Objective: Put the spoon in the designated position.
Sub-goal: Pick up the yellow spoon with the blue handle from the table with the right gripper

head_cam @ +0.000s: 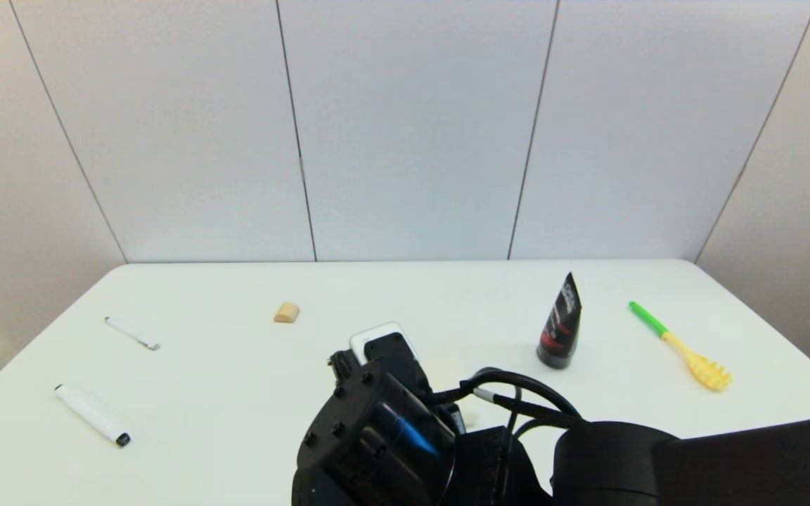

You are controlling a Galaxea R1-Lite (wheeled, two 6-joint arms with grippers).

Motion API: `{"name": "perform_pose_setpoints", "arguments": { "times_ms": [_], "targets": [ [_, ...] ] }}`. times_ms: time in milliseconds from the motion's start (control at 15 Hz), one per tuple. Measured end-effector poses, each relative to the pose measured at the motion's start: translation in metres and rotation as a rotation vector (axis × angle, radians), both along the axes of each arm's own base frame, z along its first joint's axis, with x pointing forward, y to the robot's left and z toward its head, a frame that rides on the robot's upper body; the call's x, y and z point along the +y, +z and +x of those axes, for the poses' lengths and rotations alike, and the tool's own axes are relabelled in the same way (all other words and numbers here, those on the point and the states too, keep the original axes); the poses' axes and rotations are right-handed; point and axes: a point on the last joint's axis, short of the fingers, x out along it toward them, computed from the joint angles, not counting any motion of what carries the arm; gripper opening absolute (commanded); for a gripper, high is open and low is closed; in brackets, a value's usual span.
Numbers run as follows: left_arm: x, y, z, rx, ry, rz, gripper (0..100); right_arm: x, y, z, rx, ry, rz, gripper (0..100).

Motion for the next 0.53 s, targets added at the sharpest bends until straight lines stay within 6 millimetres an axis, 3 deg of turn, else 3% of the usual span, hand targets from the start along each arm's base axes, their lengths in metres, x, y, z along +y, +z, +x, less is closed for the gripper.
{"name": "perform_pose_setpoints", "arguments": {
  "times_ms": [267, 533],
  "targets": [
    [0.0, 0.0, 0.0, 0.0, 0.0, 0.0, 100, -0.006, -0.007, -0.004, 0.046, -0.056, -0.018, 100],
    [0.0, 0.0, 0.0, 0.0, 0.0, 0.0, 100, 0.006, -0.005, -0.041, 0.099, -0.013, 0.001, 100]
  ]
}}
